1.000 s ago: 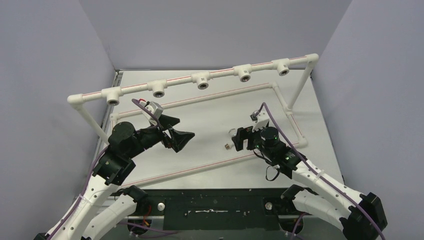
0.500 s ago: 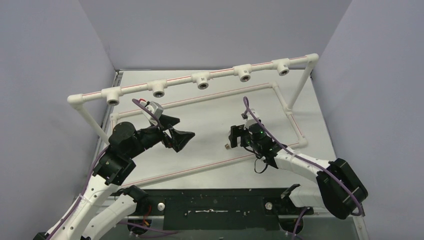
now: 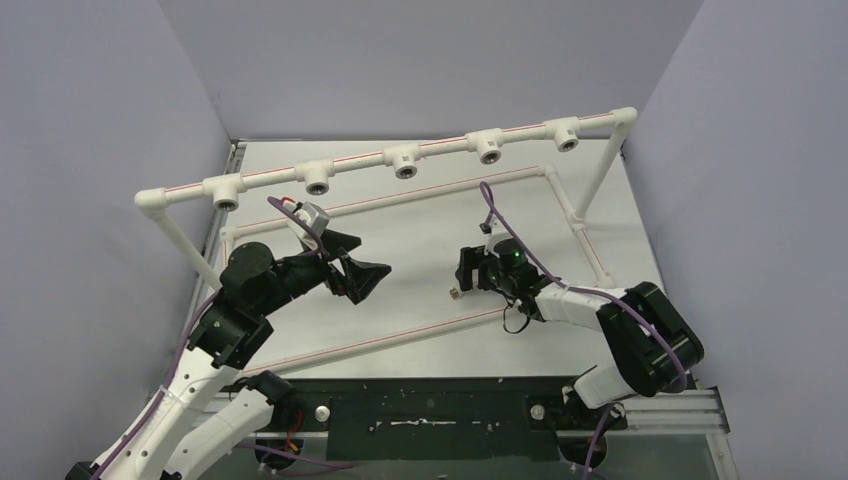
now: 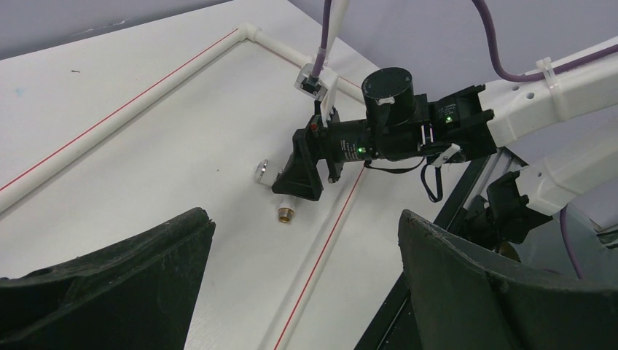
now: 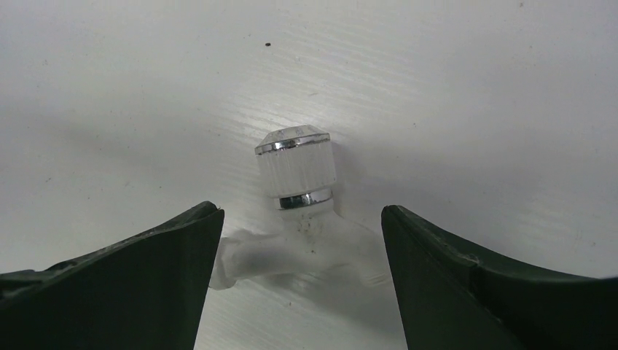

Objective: Install the water faucets

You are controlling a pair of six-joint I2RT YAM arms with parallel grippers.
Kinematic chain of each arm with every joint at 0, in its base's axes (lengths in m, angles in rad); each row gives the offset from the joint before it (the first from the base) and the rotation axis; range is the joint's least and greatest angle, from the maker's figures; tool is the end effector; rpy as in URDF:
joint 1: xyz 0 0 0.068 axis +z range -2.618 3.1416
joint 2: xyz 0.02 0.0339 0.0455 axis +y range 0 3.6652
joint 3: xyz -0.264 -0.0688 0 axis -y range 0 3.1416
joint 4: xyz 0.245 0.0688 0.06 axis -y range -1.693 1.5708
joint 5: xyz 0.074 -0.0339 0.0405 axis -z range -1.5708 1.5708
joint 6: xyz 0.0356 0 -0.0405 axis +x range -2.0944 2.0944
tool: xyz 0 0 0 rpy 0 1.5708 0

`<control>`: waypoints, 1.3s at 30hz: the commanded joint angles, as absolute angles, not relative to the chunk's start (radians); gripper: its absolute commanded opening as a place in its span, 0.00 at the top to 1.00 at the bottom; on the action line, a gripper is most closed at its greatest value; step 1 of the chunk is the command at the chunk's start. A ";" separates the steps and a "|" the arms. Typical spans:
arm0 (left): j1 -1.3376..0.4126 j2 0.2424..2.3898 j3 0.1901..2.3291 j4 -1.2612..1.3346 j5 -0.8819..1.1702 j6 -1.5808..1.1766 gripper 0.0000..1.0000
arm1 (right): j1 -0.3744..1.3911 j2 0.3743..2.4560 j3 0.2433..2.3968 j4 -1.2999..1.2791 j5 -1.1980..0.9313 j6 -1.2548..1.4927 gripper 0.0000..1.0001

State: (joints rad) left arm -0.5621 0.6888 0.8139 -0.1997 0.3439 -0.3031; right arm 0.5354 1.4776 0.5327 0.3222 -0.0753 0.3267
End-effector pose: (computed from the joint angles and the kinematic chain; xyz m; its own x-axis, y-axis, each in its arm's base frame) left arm 0.1281 -0.0949 0.3634 -0.2949 -0.1464 -0.9443 0.7316 0.6011 -0.3216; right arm 0.2365 0.1434 0.1491 -0.6552 -0.0166 -0.7553 -0.3706 0.8782 0.3022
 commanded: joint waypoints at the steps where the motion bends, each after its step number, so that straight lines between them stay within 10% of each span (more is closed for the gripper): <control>1: -0.567 0.688 0.821 -0.175 0.337 -0.295 0.03 | 0.535 1.508 0.597 0.435 -0.085 0.309 0.19; 19: -0.567 0.692 0.819 -0.172 0.335 -0.295 0.03 | 0.603 1.635 0.663 0.410 -0.029 0.254 0.34; 34: -0.566 0.687 0.820 -0.178 0.321 -0.321 0.03 | 0.632 1.548 0.626 0.364 0.036 0.251 1.00; 39: -0.566 0.657 0.794 -0.202 0.352 -0.384 0.03 | 0.659 1.425 0.581 0.362 0.062 0.304 1.00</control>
